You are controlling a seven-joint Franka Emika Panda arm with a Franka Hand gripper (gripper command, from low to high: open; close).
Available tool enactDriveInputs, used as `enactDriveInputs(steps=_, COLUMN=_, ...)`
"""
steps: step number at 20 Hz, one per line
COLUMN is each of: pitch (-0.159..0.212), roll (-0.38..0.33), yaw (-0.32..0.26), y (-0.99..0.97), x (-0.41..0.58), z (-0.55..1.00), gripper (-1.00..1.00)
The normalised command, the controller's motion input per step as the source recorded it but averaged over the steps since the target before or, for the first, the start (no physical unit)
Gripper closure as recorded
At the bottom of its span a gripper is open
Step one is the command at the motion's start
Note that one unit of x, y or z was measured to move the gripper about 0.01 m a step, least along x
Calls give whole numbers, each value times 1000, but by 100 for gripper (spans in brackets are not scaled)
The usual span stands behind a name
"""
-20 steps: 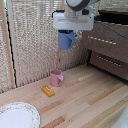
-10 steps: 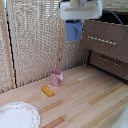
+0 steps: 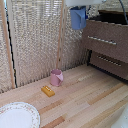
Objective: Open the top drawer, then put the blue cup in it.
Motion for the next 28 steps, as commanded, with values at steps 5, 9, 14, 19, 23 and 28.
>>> enactDriveInputs(steps=5, pitch=48, roll=49, yaw=-97, y=-742, x=168, z=987, gripper=100)
enactDriveInputs(steps=9, pitch=16, roll=87, yaw=-30, y=-949, x=8, z=924, gripper=100)
enactDriveInputs(steps=14, pitch=1, roll=117, yaw=-1, y=-995, x=0, z=759, gripper=100)
enactDriveInputs(steps=19, pitch=19, roll=125, yaw=0, y=-970, x=7, z=314, gripper=100)
enactDriveInputs(steps=23, pitch=12, roll=45, yaw=0, y=-784, x=31, z=-2, gripper=100)
enactDriveInputs(steps=28, pitch=26, roll=3, yaw=0, y=-666, x=57, z=-38, gripper=100)
